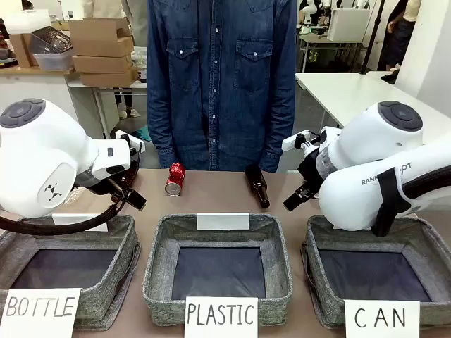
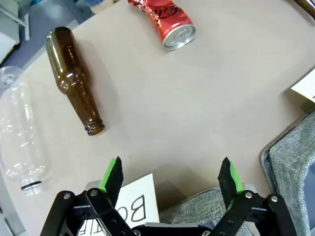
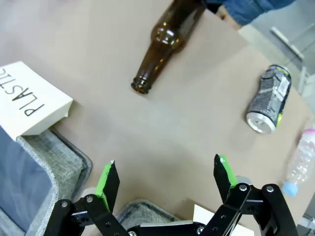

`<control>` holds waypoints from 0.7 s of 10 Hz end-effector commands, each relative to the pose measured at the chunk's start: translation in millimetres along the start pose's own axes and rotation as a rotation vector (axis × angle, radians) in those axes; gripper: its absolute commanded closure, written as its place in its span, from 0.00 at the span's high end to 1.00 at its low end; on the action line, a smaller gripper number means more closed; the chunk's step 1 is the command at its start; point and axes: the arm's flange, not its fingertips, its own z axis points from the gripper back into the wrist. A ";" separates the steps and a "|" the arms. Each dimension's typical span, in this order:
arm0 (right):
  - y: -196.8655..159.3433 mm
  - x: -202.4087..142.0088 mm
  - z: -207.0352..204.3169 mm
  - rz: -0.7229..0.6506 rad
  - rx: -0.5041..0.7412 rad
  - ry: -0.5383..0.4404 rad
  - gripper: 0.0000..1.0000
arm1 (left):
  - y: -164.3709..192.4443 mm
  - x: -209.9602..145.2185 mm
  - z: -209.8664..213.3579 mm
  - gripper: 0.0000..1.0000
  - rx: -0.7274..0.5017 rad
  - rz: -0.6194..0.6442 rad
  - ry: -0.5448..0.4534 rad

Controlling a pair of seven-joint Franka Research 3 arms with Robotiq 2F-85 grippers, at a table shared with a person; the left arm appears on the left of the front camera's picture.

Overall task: Sort the can waste into the basket.
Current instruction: Pick up the can waste from the table and place it in the right Fabric basket.

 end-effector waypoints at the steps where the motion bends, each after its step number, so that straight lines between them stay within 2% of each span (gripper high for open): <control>1: 0.0 0.0 0.0 0.000 0.000 0.000 1.00 | 0.0 0.0 0.1 1.00 0.000 0.000 0.000; 7: 0.0 0.0 0.0 0.000 0.000 0.000 1.00 | 0.0 0.0 0.1 1.00 0.000 0.000 0.000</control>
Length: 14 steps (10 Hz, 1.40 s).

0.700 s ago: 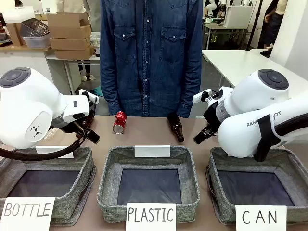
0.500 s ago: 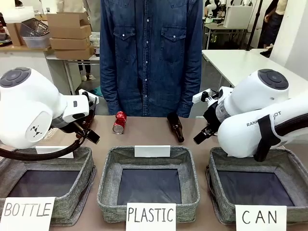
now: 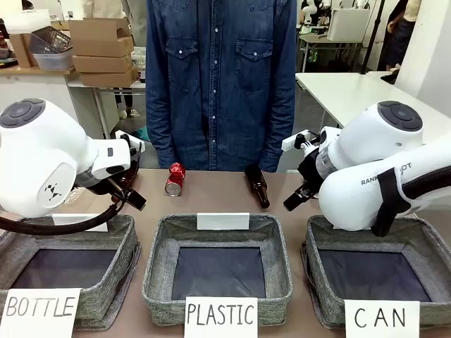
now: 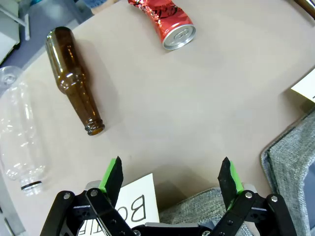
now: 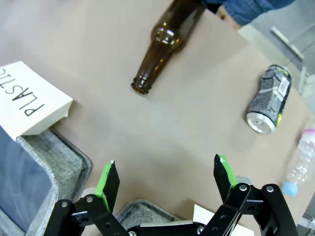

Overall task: Sort the can waste into the basket.
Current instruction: Pick up the can waste from the table and place it in the right Fabric basket.

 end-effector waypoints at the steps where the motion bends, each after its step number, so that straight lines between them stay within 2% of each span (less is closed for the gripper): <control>1: -0.1 0.0 0.0 -0.001 0.000 0.000 1.00 | -0.1 0.1 0.1 1.00 0.000 -0.001 0.000; 6: 0.0 0.0 0.0 0.000 0.000 0.000 1.00 | -0.1 0.1 0.1 1.00 0.000 -0.001 0.000; 7: -3.7 6.4 25.4 0.044 0.057 0.027 1.00 | 0.0 0.0 0.0 1.00 0.000 0.000 0.000; 8: -13.0 6.1 70.0 -0.010 0.106 0.048 1.00 | 19.4 0.1 48.3 1.00 -0.099 0.003 0.064; 9: -24.4 -5.7 117.8 -0.074 0.101 0.051 1.00 | 38.7 -9.9 99.5 1.00 -0.102 -0.009 0.118; 10: -33.2 -25.9 164.4 -0.096 0.082 0.003 1.00 | 56.3 -26.9 151.8 1.00 -0.076 0.021 0.111; 11: -34.8 -42.8 194.9 -0.109 0.046 -0.062 1.00 | 66.0 -39.7 187.2 1.00 -0.086 0.061 -0.014; 12: -27.3 -58.3 210.0 -0.102 -0.004 -0.122 1.00 | 63.2 -47.7 205.1 1.00 -0.029 0.138 -0.108; 13: -20.1 -60.8 200.7 -0.129 -0.053 -0.184 1.00 | 50.5 -14.1 136.2 1.00 -0.088 0.042 0.058; 14: -41.3 -11.0 204.3 -0.124 0.048 -0.073 1.00 | 50.5 -14.1 136.2 1.00 -0.088 0.042 0.058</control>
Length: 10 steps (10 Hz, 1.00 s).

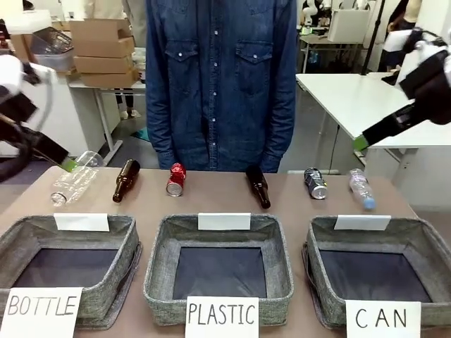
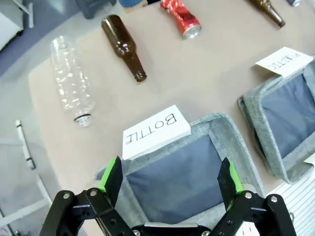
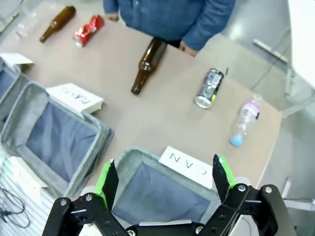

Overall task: Sort the can waste into the basket.
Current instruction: Pick up the can waste from the table and place it in the right Fabric basket.

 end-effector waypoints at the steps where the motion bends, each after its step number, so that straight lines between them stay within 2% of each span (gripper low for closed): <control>1: -0.4 1.0 -4.1 0.000 0.003 0.003 1.00 | 5.9 -4.4 19.2 1.00 0.008 0.017 -0.035; 2: 6.1 2.4 -30.4 -0.031 0.121 0.104 1.00 | -3.2 5.7 -0.6 1.00 -0.264 -0.101 0.064; 3: -8.8 -5.2 -29.1 -0.134 0.273 0.122 1.00 | 16.2 4.4 1.5 1.00 -0.508 -0.030 0.105; 4: -35.2 -18.5 -14.3 -0.279 0.585 0.119 1.00 | 45.8 -8.2 9.3 1.00 -0.787 0.056 0.111; 5: -64.5 -33.7 0.2 -0.522 0.760 0.127 1.00 | 78.7 -28.1 12.5 1.00 -1.053 0.192 0.081; 6: -85.3 -48.9 12.1 -0.707 0.857 0.099 1.00 | 98.0 -43.1 9.1 1.00 -1.136 0.319 0.031; 7: -101.2 -64.7 23.8 -0.815 0.928 0.031 1.00 | 110.0 -55.4 3.3 1.00 -1.207 0.414 -0.018; 9: -123.7 -88.1 39.5 -0.913 0.974 -0.082 1.00 | 132.6 -67.6 -7.0 1.00 -1.278 0.569 -0.103; 10: -126.9 -93.4 43.4 -0.941 0.955 -0.126 1.00 | 144.5 -71.6 -2.1 1.00 -1.274 0.634 -0.192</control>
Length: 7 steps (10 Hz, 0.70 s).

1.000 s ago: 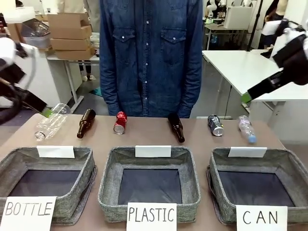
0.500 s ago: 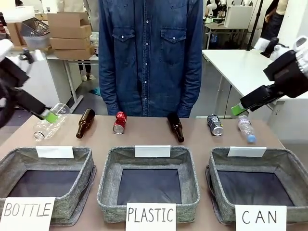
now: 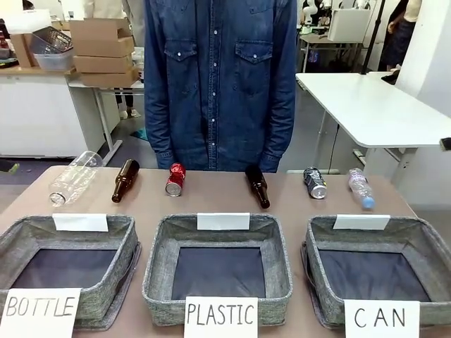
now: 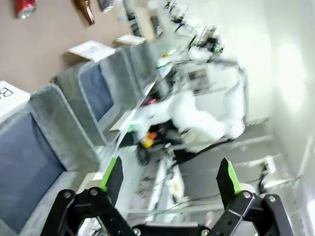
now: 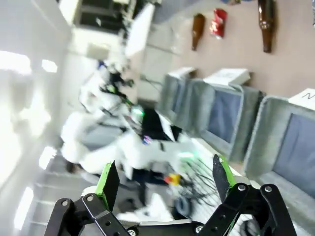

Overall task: Sort the can waste into the basket.
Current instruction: Pick up the can waste from the table and place it in the right Fabric basket.

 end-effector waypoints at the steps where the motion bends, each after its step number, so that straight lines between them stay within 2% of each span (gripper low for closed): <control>1: -1.7 1.0 -14.4 -0.103 0.024 -0.127 1.00 | -11.4 18.3 10.9 1.00 -0.045 0.083 -0.216; 2: -3.2 3.8 -29.5 -0.077 -0.093 -0.123 1.00 | -18.0 19.4 14.4 1.00 0.083 0.030 -0.240; 3: -5.4 1.9 7.7 -0.068 0.033 -0.070 1.00 | 8.9 6.8 12.8 1.00 -0.048 0.064 -0.104; 7: -5.4 1.9 7.7 -0.068 0.033 -0.070 1.00 | 8.9 6.8 12.8 1.00 -0.048 0.064 -0.104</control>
